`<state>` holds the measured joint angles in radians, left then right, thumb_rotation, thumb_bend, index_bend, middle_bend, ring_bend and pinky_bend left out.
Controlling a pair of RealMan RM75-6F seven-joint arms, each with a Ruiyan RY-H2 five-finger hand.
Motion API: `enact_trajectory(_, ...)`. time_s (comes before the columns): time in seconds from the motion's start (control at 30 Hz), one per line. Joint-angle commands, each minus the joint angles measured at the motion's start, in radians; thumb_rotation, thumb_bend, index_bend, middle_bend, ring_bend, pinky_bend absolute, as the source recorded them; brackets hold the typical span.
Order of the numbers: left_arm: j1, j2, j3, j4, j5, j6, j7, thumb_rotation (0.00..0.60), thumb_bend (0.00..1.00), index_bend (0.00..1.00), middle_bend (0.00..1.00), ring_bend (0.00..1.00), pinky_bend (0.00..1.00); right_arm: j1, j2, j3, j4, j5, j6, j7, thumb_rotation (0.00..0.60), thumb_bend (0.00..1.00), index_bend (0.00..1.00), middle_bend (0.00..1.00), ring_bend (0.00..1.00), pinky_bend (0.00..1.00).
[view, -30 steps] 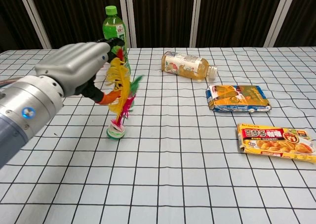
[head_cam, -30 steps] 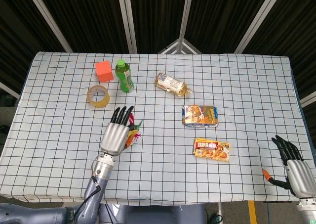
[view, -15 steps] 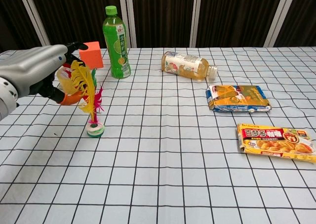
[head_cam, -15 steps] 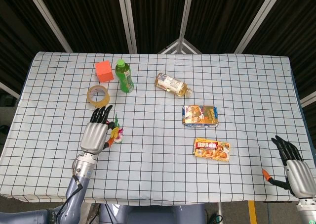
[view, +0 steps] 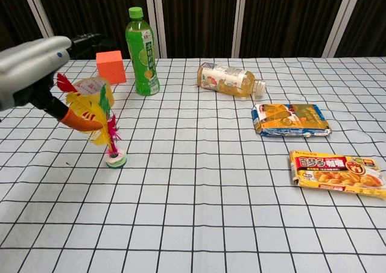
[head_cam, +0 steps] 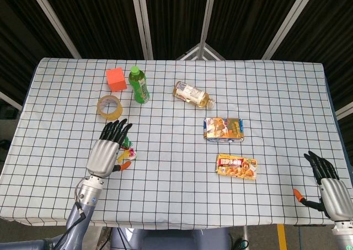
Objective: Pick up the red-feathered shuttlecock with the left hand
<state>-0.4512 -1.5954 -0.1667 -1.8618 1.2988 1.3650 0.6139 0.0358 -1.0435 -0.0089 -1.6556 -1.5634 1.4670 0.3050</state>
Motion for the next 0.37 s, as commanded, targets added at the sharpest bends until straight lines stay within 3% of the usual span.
enact_trajectory(0.03,0.062,0.103,0.051,-0.064,0.075,0.066,-0.058,0.600,0.14,0.01,0.00,0.00,0.00,0.000,0.000,0.000,0.001,-0.002,0.002,-0.001,0.600,0.34,0.00,0.00,0.00,0.00)
enact_trajectory(0.2,0.165,0.259,0.139,-0.064,0.169,0.170,-0.147,0.600,0.14,0.01,0.00,0.00,0.00,0.001,-0.002,-0.001,0.003,-0.006,0.001,-0.013,0.600,0.34,0.00,0.00,0.00,0.00)
enact_trajectory(0.37,0.275,0.377,0.229,0.046,0.249,0.282,-0.269,0.600,0.14,0.00,0.00,0.00,0.00,0.002,-0.006,-0.003,0.007,-0.011,0.000,-0.042,0.600,0.34,0.00,0.00,0.00,0.00)
